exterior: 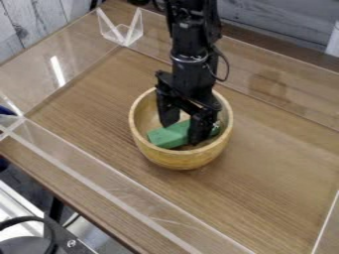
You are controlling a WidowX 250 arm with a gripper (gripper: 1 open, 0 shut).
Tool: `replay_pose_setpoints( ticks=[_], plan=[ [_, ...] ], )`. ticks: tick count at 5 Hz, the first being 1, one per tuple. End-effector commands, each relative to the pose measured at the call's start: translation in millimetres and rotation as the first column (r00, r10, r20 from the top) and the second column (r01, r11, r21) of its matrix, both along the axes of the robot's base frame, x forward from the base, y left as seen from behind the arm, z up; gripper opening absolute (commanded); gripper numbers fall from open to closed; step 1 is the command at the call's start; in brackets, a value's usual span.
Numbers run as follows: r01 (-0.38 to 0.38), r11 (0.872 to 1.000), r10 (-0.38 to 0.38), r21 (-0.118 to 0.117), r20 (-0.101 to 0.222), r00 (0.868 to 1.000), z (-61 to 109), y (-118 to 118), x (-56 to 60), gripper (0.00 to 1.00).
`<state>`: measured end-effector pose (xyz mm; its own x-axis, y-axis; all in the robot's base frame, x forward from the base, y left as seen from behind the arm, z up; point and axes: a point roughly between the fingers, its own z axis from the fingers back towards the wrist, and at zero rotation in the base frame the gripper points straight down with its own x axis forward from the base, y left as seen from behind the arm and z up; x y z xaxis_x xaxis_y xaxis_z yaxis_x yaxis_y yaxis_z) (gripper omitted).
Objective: Remove the green block from inside the brown bowl and put it on the table
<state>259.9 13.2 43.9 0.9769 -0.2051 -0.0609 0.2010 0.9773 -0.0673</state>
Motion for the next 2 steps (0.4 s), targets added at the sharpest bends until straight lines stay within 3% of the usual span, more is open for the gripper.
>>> replay_pose_setpoints(
  ticks=[1,2],
  plan=[
    [0.013,1.000,-0.012,-0.005,0.069,0.998,16.0,-2.2,8.9,1.00],
    [0.014,1.000,-0.013,-0.011,0.071,0.997,16.1,-2.7,9.6,1.00]
  ],
)
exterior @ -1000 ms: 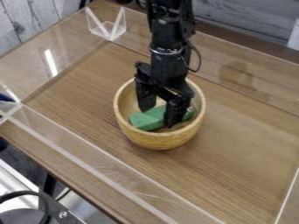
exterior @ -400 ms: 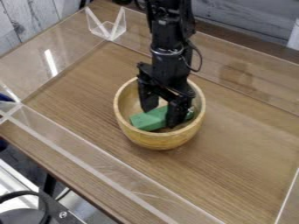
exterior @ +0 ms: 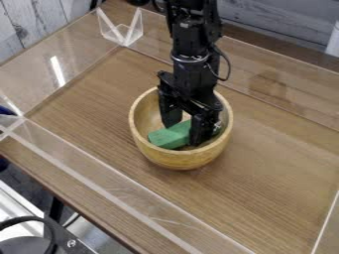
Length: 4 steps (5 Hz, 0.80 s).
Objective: Remove the green block from inside the brown bowl and put it on the table
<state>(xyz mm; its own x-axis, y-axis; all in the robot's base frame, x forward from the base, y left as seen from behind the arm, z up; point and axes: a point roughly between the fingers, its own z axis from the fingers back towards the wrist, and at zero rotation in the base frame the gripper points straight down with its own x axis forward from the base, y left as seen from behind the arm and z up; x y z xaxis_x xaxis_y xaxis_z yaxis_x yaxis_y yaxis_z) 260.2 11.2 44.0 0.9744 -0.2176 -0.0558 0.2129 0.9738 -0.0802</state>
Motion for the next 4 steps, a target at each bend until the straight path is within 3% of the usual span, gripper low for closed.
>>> replay_pose_setpoints(
  ticks=[1,4],
  plan=[
    [0.001,1.000,0.000,-0.004,0.069,0.998,16.1,-0.9,9.9,1.00],
    [-0.005,1.000,0.006,-0.017,0.067,0.998,15.6,0.0,10.8,1.00]
  ],
)
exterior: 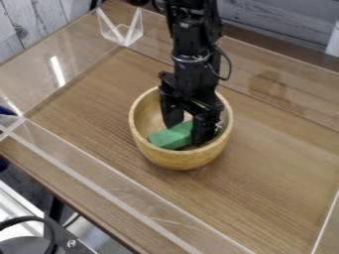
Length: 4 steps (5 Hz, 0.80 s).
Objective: Remove the green block from inside the brown bowl and put it on the table
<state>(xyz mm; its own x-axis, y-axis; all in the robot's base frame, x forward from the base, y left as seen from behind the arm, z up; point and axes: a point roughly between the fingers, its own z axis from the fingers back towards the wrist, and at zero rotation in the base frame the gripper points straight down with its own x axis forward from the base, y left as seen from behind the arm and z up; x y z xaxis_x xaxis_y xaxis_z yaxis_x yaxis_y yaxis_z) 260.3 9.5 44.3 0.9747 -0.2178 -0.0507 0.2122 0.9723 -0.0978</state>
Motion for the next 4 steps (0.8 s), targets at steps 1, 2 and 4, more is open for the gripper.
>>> replay_pose_setpoints(
  ticks=[1,2,4],
  plan=[
    [-0.008,1.000,0.008,-0.002,0.064,0.998,15.4,2.1,10.7,1.00],
    [-0.011,1.000,0.011,-0.004,0.061,0.998,14.8,2.5,10.9,1.00],
    [-0.016,1.000,0.016,-0.004,0.051,0.999,12.3,3.3,11.8,1.00]
  ],
)
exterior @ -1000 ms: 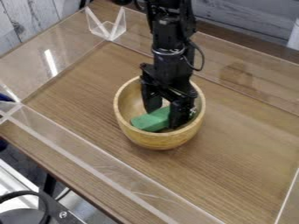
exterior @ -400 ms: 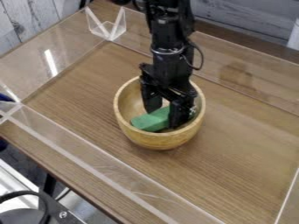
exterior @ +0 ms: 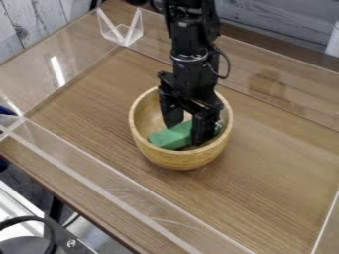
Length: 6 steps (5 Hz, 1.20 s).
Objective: Remove the green block from inside the brown bowl and put it on the table
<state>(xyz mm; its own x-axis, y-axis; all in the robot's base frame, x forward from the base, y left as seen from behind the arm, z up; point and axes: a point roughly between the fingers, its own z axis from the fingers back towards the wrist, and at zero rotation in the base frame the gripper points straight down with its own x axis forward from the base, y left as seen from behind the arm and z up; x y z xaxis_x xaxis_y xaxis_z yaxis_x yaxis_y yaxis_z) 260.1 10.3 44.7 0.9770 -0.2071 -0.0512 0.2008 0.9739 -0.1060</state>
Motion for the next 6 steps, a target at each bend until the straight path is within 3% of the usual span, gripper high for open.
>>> replay_pose_setpoints(
  ticks=[1,2,3,6],
  plan=[
    [-0.004,1.000,0.003,0.011,0.043,0.999,3.0,6.1,15.2,1.00],
    [-0.002,1.000,0.002,0.015,0.032,0.999,-5.2,8.5,17.5,1.00],
    [-0.004,1.000,0.004,0.017,0.024,1.000,-10.7,9.1,18.5,0.00],
    [-0.012,1.000,0.010,0.023,0.083,0.997,16.1,3.4,21.8,0.00]
  ],
)
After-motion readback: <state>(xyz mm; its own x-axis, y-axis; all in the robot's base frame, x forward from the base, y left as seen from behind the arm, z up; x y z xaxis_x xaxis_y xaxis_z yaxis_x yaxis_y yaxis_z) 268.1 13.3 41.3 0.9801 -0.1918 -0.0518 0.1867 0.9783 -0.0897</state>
